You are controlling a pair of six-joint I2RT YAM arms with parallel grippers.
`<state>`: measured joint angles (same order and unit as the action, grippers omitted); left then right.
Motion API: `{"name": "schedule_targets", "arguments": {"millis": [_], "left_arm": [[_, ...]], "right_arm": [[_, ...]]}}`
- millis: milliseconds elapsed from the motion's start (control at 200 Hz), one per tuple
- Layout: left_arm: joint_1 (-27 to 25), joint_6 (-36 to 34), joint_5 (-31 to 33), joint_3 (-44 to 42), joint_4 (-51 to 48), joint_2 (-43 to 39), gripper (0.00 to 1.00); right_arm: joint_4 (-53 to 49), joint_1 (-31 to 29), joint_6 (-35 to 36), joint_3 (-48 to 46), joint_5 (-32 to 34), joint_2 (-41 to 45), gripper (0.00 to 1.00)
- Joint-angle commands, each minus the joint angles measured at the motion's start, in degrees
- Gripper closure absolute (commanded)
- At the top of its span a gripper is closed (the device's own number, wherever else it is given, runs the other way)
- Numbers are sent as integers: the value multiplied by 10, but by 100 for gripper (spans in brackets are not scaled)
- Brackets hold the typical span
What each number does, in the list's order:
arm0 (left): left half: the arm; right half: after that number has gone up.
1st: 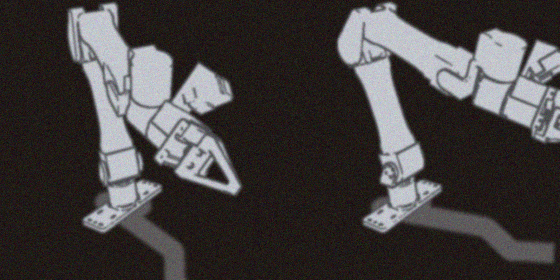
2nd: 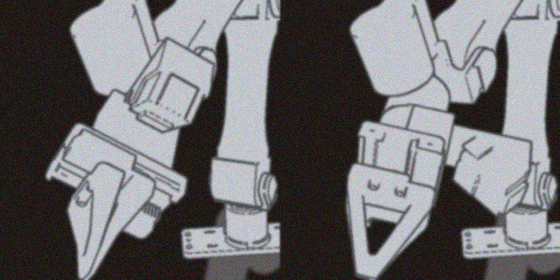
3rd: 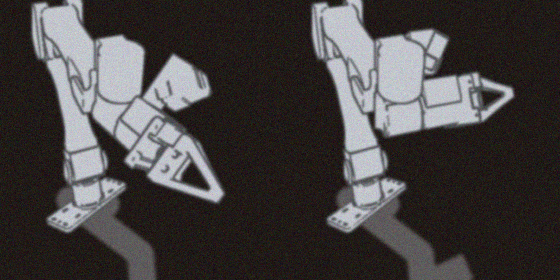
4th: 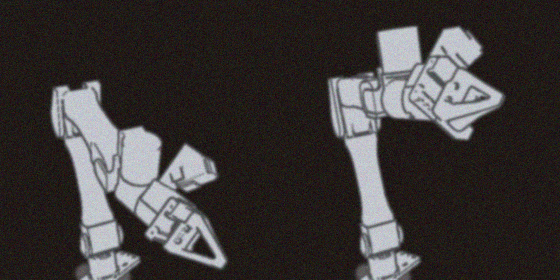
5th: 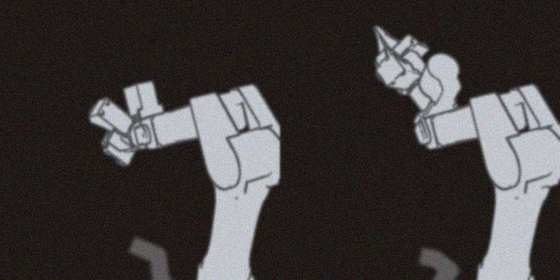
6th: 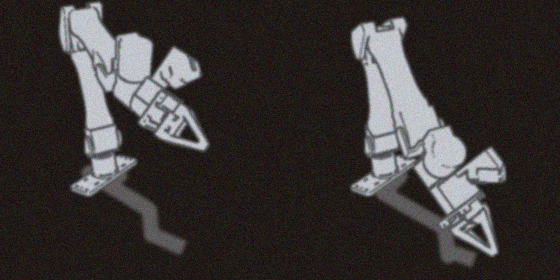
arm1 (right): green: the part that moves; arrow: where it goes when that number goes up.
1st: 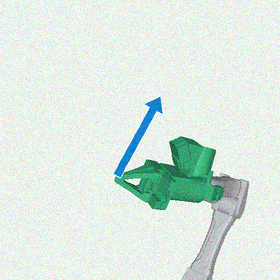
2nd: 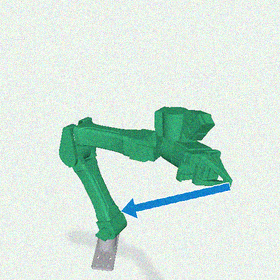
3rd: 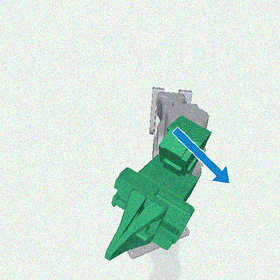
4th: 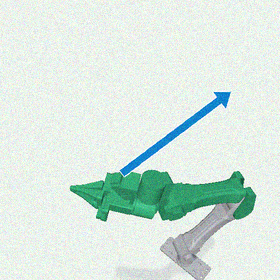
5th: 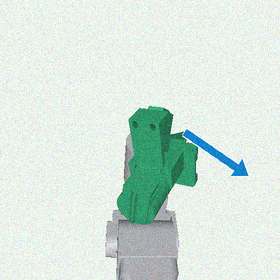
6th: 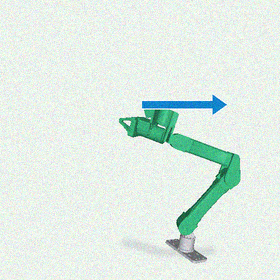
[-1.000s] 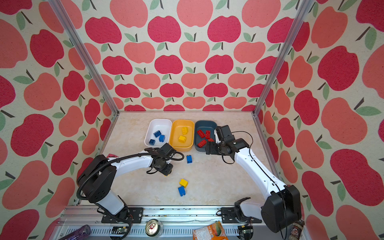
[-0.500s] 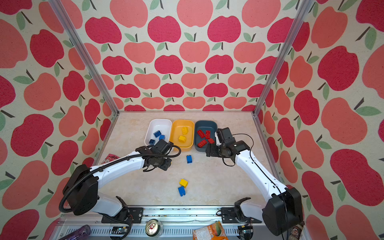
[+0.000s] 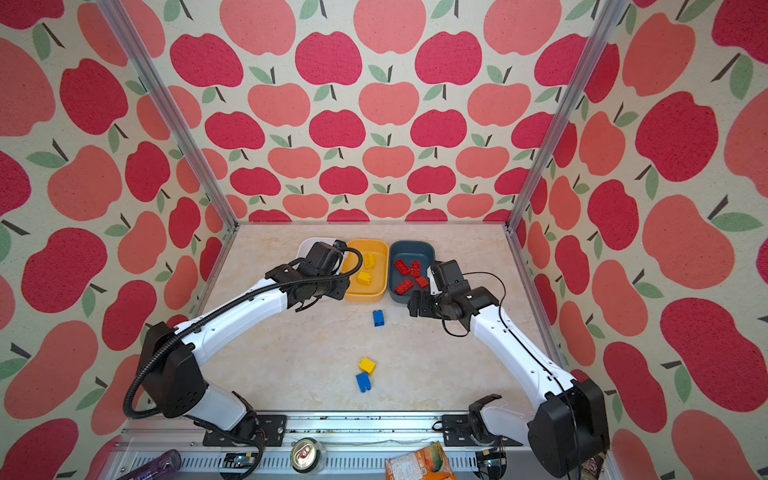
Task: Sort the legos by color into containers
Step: 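Carry the yellow round brick into the yellow container and release it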
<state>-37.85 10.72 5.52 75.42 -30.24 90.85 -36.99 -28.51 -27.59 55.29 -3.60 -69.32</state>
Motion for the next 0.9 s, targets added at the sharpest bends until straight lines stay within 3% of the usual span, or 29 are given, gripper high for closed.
{"name": "schedule_targets", "arguments": {"millis": [0, 895], "left_arm": [[9, -17, 8, 43, 24, 48, 68], [85, -29, -32, 251, 74, 303, 67]], "right_arm": [[4, -3, -11, -4, -6, 9, 10], [5, -14, -25, -5, -10, 14, 10]]}}
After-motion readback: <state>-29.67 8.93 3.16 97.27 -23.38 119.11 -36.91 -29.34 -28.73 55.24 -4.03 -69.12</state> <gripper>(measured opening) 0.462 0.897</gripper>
